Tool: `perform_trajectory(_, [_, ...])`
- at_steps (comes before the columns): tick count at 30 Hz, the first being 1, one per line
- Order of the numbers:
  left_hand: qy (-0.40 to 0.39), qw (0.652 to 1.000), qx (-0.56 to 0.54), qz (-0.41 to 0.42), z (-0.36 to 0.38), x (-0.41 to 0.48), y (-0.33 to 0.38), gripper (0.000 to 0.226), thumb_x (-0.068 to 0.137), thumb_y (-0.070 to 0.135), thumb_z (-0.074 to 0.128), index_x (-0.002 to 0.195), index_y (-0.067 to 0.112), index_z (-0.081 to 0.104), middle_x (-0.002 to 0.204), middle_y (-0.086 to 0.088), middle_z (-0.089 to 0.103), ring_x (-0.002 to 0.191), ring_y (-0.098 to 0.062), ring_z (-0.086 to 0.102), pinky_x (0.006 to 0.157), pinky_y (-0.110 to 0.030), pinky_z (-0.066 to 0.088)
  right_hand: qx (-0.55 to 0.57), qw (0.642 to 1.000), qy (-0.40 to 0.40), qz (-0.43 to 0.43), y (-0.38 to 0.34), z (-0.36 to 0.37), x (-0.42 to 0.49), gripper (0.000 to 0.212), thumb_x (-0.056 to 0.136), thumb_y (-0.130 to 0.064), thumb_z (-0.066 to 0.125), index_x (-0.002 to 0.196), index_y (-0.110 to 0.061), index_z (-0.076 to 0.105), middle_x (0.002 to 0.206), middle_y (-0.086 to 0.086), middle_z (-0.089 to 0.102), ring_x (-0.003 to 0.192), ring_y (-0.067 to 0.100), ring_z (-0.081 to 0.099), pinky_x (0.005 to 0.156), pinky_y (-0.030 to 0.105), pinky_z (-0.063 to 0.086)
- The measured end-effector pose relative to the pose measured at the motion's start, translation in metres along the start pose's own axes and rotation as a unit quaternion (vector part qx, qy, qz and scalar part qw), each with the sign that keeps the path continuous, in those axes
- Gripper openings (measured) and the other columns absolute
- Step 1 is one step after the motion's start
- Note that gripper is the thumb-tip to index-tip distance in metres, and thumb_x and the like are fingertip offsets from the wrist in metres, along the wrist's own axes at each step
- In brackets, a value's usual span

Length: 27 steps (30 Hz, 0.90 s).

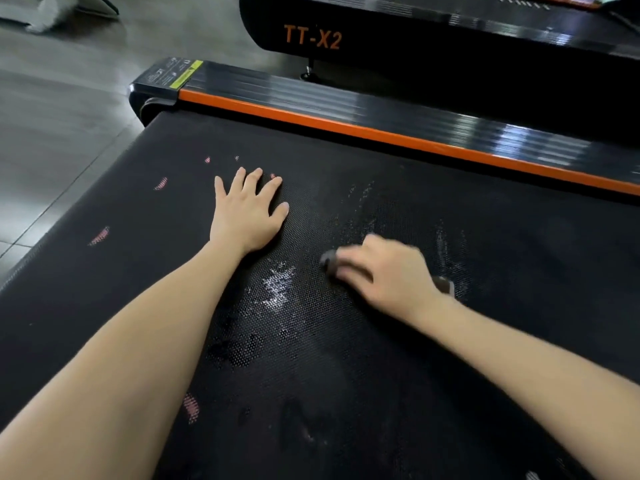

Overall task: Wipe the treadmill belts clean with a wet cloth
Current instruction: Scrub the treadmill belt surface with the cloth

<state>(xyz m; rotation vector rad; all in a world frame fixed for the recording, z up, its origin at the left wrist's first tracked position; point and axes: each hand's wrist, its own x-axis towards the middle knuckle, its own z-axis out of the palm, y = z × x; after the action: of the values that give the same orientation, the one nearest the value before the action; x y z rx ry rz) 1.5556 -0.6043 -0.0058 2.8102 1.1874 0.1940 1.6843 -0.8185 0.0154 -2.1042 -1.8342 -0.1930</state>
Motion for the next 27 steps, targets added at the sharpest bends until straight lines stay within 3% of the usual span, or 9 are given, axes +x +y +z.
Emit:
perform_trajectory(3, [-0.012,1.000,0.001,0.000,-0.001,0.001,0.000,0.056,0.096,0.052,0.028,0.148,0.030,0.025,0.157,-0.008,0.019,0.145,-0.028,0.006,0.115,-0.055,0.001,-0.034,0.988,0.021,0.149,0.020,0.014,0.035,0.035,0.092,-0.051,0.050,0.101,-0.024,0.070,0.085,0.002,0.060,0.075,0.027,0.062,0.059,0.029,0.039])
perform_trajectory(5, [-0.007,1.000,-0.013,0.003,-0.006,-0.004,0.001,0.056,0.095,0.051,0.032,0.147,0.028,0.028,0.156,-0.010,0.020,0.145,-0.028,0.007,0.115,-0.055,0.001,-0.074,0.984,0.025,0.159,0.019,0.020,0.035,0.036,0.094,-0.051,0.047,0.103,-0.023,0.068,0.089,0.001,0.059,0.079,0.026,0.061,0.059,0.029,0.037])
perform_trajectory(9, [0.077,0.990,-0.115,-0.010,-0.031,-0.044,0.005,0.052,0.096,0.042,0.043,0.143,0.023,0.038,0.152,-0.012,0.028,0.144,-0.029,0.014,0.116,-0.051,0.002,-0.085,0.983,0.008,0.160,0.014,0.016,0.031,0.037,0.097,-0.049,0.044,0.109,-0.022,0.066,0.099,0.004,0.060,0.089,0.029,0.061,0.063,0.031,0.034])
perform_trajectory(12, [0.078,0.993,-0.057,0.063,-0.043,-0.103,-0.006,0.054,0.093,0.048,0.029,0.139,0.025,0.046,0.150,-0.007,0.035,0.143,-0.030,0.019,0.114,-0.054,0.002,-0.044,0.979,-0.010,0.201,-0.008,0.010,0.025,0.037,0.097,-0.048,0.043,0.109,-0.021,0.066,0.103,0.008,0.062,0.093,0.034,0.061,0.072,0.034,0.041])
perform_trajectory(15, [0.032,0.998,-0.014,0.059,-0.047,-0.154,-0.024,0.069,0.086,0.055,0.012,0.139,0.028,0.046,0.150,-0.004,0.036,0.142,-0.032,0.021,0.113,-0.056,0.002,-0.036,0.989,-0.035,0.139,-0.062,0.003,-0.018,0.042,0.095,-0.053,0.039,0.104,-0.023,0.067,0.096,0.008,0.064,0.089,0.033,0.063,0.068,0.035,0.042])
perform_trajectory(19, [-0.001,1.000,-0.022,0.009,-0.041,-0.180,-0.036,0.051,0.097,0.046,0.024,0.144,0.030,0.037,0.154,-0.004,0.029,0.144,-0.031,0.015,0.114,-0.056,-0.001,0.056,0.995,-0.085,0.018,-0.134,-0.016,-0.109,0.041,0.091,-0.054,0.038,0.106,-0.032,0.068,0.078,0.001,0.059,0.070,0.025,0.063,0.056,0.033,0.049])
perform_trajectory(21, [0.003,0.999,-0.027,0.021,-0.036,-0.187,-0.040,0.051,0.097,0.045,0.025,0.143,0.028,0.039,0.152,-0.005,0.032,0.143,-0.032,0.017,0.114,-0.057,0.001,0.046,0.995,-0.086,0.012,-0.135,-0.029,-0.135,0.036,0.089,-0.053,0.042,0.103,-0.034,0.069,0.073,-0.004,0.057,0.064,0.021,0.062,0.047,0.029,0.050])
perform_trajectory(24, [0.002,0.999,-0.031,0.042,-0.026,-0.194,-0.045,0.047,0.099,0.041,0.032,0.142,0.025,0.042,0.151,-0.007,0.035,0.142,-0.033,0.020,0.114,-0.057,0.007,-0.018,0.994,-0.059,0.086,-0.105,-0.049,-0.167,0.037,0.087,-0.055,0.042,0.103,-0.036,0.069,0.073,-0.007,0.057,0.065,0.019,0.065,0.046,0.029,0.051])
perform_trajectory(27, [0.015,0.998,-0.039,0.050,-0.022,-0.193,-0.046,0.046,0.097,0.038,0.041,0.141,0.023,0.044,0.150,-0.010,0.036,0.141,-0.035,0.021,0.114,-0.058,0.007,-0.071,0.974,-0.074,0.201,-0.084,-0.069,-0.193,0.042,0.089,-0.056,0.038,0.108,-0.031,0.067,0.079,-0.005,0.058,0.072,0.022,0.065,0.055,0.034,0.052])
